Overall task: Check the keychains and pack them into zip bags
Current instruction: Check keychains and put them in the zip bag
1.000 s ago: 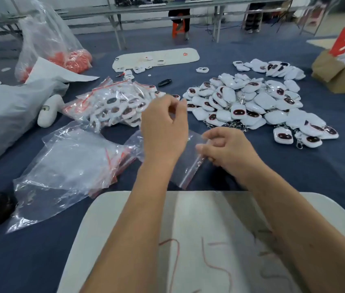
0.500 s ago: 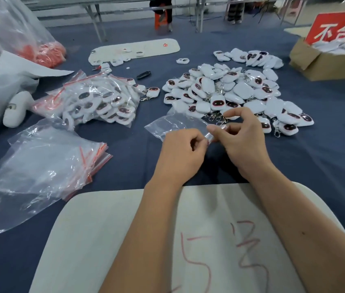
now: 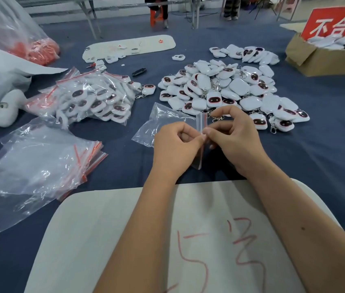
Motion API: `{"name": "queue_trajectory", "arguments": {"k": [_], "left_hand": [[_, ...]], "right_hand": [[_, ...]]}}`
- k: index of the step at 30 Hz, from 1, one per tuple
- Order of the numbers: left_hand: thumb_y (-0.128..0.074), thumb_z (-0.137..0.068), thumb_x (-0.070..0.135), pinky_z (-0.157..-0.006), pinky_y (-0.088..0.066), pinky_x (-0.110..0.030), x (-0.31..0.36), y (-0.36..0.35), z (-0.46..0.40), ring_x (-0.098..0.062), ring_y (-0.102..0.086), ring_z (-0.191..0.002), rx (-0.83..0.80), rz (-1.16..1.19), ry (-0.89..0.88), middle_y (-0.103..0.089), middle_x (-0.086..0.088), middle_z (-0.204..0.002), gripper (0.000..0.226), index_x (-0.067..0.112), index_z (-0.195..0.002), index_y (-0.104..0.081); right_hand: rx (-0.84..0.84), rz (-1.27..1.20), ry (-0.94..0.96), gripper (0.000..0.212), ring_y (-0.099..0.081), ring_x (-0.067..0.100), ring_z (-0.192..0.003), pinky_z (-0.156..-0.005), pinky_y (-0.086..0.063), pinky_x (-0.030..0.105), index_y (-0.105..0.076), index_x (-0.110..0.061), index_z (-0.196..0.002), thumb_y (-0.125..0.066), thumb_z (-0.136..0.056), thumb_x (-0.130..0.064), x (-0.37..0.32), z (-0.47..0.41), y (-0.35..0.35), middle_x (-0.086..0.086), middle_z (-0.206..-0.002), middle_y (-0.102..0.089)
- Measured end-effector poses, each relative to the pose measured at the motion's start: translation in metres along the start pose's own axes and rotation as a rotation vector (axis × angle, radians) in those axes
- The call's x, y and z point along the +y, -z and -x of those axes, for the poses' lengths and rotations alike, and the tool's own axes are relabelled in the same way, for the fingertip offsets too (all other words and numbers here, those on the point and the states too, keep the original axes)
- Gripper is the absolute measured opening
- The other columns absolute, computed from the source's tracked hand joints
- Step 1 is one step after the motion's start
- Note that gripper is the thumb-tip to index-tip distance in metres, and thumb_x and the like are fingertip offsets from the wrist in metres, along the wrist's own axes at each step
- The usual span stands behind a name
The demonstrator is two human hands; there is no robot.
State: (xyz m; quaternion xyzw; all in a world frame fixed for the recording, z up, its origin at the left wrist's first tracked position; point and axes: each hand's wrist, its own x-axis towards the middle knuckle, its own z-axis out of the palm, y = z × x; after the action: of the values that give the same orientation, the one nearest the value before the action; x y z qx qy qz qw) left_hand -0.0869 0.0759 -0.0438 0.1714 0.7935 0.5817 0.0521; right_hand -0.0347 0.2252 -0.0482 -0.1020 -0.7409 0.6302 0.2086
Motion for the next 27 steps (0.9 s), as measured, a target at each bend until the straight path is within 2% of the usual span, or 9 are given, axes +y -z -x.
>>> {"name": "queue_trajectory", "arguments": {"k": [3,7,10,12,15,17,20,22,27], "left_hand": [[-0.084,-0.084,0.033,-0.065,-0.062,-0.051,0.0027,-0.0014,0.0018,-0.029,-0.07,-0.067,0.015,-0.014,-0.036,-0.066,-0.001,-0.064,0.026,0.016,-0.074,-0.066],[-0.086,-0.079,0.025,-0.061,-0.051,-0.025,0.0001,0.0013,0.0017,-0.005,-0.056,-0.059,-0.027,-0.052,-0.087,-0.062,0.01,-0.065,0.024,0.015,-0.078,-0.064],[-0.085,-0.079,0.021,-0.059,-0.047,-0.016,-0.0011,0.0019,0.003,0.0,-0.054,-0.058,-0.03,-0.07,-0.099,-0.063,0.009,-0.068,0.022,0.012,-0.08,-0.065],[-0.081,-0.082,0.021,-0.057,-0.049,-0.018,-0.0009,0.001,0.0035,-0.002,-0.057,-0.056,-0.007,-0.092,-0.095,-0.065,0.007,-0.067,0.017,0.013,-0.077,-0.066],[-0.073,-0.085,0.018,-0.058,-0.057,-0.032,-0.0016,0.0003,0.0023,-0.018,-0.066,-0.061,0.021,-0.127,-0.095,-0.069,0.001,-0.067,0.016,0.016,-0.071,-0.067],[-0.073,-0.086,0.019,-0.058,-0.055,-0.029,-0.002,0.0008,0.0018,-0.019,-0.066,-0.061,0.005,-0.122,-0.098,-0.069,0.001,-0.066,0.017,0.016,-0.07,-0.067],[-0.078,-0.084,0.021,-0.056,-0.047,-0.017,-0.0011,0.0011,0.0039,-0.006,-0.057,-0.056,-0.059,-0.086,-0.106,-0.064,0.007,-0.064,0.017,0.013,-0.074,-0.067],[-0.079,-0.083,0.019,-0.057,-0.048,-0.016,-0.0012,0.0013,0.0048,-0.003,-0.055,-0.056,-0.069,-0.094,-0.105,-0.065,0.007,-0.065,0.015,0.013,-0.074,-0.068],[-0.073,-0.081,0.019,-0.066,-0.061,-0.041,-0.0001,0.0029,0.0043,-0.024,-0.069,-0.065,-0.071,-0.116,-0.088,-0.072,-0.002,-0.068,0.01,0.017,-0.072,-0.069]], "right_hand": [[-0.002,-0.049,-0.037,0.03,-0.068,0.023,-0.063,-0.061,-0.059,0.033,-0.057,-0.01,-0.114,-0.071,-0.092,0.005,-0.0006,-0.0006,0.001,0.009,-0.082,-0.078],[-0.025,-0.121,-0.072,0.028,-0.071,0.019,-0.065,-0.061,-0.059,0.028,-0.061,-0.007,-0.112,-0.071,-0.09,0.008,-0.0026,-0.0008,0.0036,0.012,-0.081,-0.078],[-0.045,-0.131,-0.08,0.027,-0.07,0.02,-0.064,-0.062,-0.059,0.029,-0.063,-0.006,-0.11,-0.07,-0.09,0.011,-0.0043,-0.0006,0.004,0.012,-0.079,-0.078],[-0.049,-0.112,-0.073,0.027,-0.071,0.019,-0.064,-0.061,-0.059,0.028,-0.063,-0.004,-0.109,-0.069,-0.089,0.012,-0.0051,0.0005,0.0027,0.012,-0.079,-0.078],[-0.04,-0.087,-0.06,0.027,-0.07,0.019,-0.063,-0.06,-0.059,0.028,-0.062,-0.005,-0.108,-0.07,-0.088,0.011,-0.0066,0.0019,0.0008,0.014,-0.077,-0.077],[-0.029,-0.079,-0.066,0.027,-0.071,0.02,-0.063,-0.059,-0.059,0.028,-0.063,-0.007,-0.105,-0.076,-0.087,0.006,-0.0077,0.0022,0.0007,0.014,-0.078,-0.078],[-0.017,-0.074,-0.072,0.027,-0.072,0.02,-0.06,-0.059,-0.059,0.027,-0.064,-0.011,-0.1,-0.082,-0.084,0.002,-0.0084,0.002,0.0008,0.013,-0.079,-0.079],[-0.015,-0.079,-0.065,0.027,-0.071,0.021,-0.06,-0.06,-0.06,0.029,-0.064,-0.011,-0.099,-0.081,-0.084,0.003,-0.0077,0.0017,0.0012,0.013,-0.079,-0.078],[-0.008,-0.083,-0.048,0.027,-0.071,0.023,-0.064,-0.063,-0.061,0.032,-0.061,-0.012,-0.097,-0.078,-0.084,0.004,-0.0041,0.0004,0.0027,0.014,-0.079,-0.077]]}}
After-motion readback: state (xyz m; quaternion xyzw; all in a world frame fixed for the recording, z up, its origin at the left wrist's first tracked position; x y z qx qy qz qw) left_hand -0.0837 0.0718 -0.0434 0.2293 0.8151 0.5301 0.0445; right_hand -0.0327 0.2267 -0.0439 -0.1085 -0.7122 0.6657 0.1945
